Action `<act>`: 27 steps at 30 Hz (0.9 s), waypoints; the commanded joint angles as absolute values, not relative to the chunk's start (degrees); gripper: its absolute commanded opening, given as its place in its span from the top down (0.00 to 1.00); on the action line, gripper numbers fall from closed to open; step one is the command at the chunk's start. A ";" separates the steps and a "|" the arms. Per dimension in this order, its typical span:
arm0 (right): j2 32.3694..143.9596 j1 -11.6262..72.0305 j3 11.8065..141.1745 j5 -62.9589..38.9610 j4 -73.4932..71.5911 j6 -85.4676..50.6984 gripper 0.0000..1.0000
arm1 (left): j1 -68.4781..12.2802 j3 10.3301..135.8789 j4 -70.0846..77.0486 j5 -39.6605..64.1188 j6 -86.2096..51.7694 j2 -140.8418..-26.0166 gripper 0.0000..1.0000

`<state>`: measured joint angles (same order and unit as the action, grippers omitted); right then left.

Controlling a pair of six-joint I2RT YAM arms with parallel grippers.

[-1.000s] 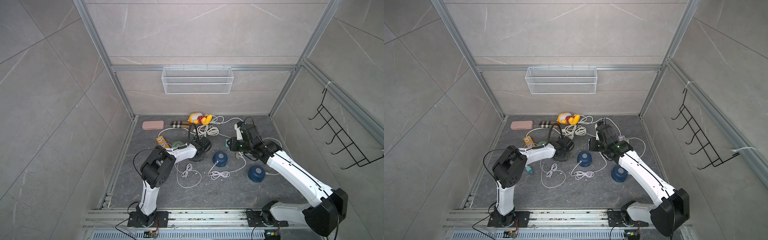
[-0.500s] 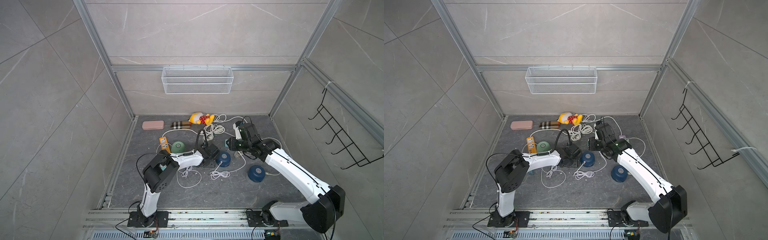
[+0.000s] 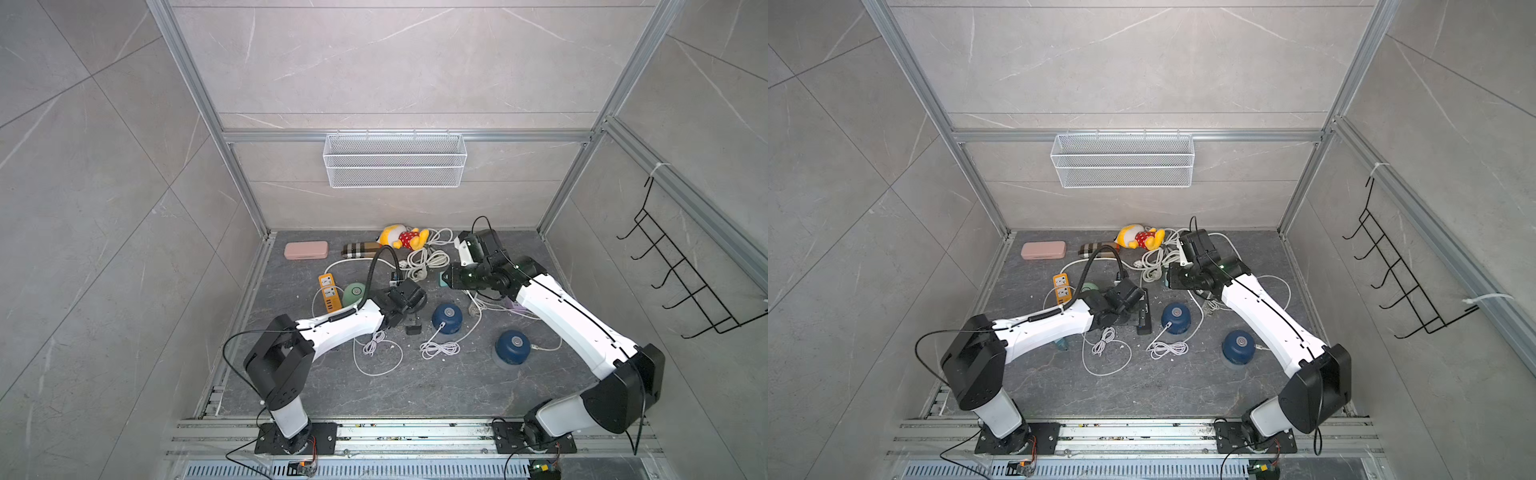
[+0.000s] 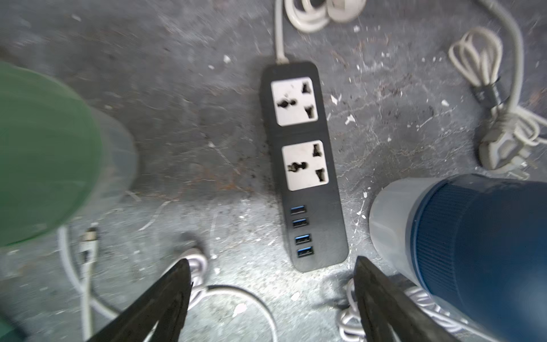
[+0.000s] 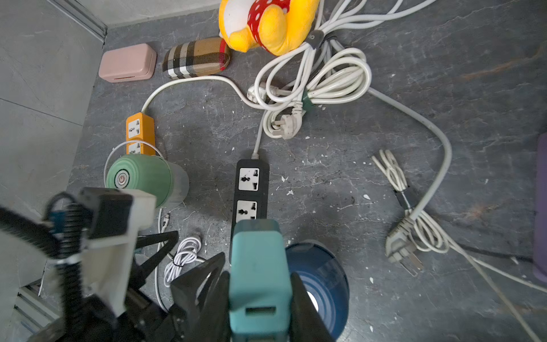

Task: Charge the cordless meat grinders
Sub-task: Move the socket to the center of the board, then insert the plug into the socket.

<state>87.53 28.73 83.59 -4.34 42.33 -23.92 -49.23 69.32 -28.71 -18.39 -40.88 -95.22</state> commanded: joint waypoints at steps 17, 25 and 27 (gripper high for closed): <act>115.58 40.95 108.28 8.35 59.31 -25.66 1.00 | -37.57 48.82 -18.28 -14.63 -36.78 -69.49 0.00; 120.42 40.74 108.02 7.98 59.71 -25.56 1.00 | -35.14 45.11 -16.70 -12.43 -36.39 -66.91 0.00; 121.10 40.70 107.49 8.00 58.93 -25.90 1.00 | -34.65 44.83 -16.44 -11.88 -36.35 -66.56 0.00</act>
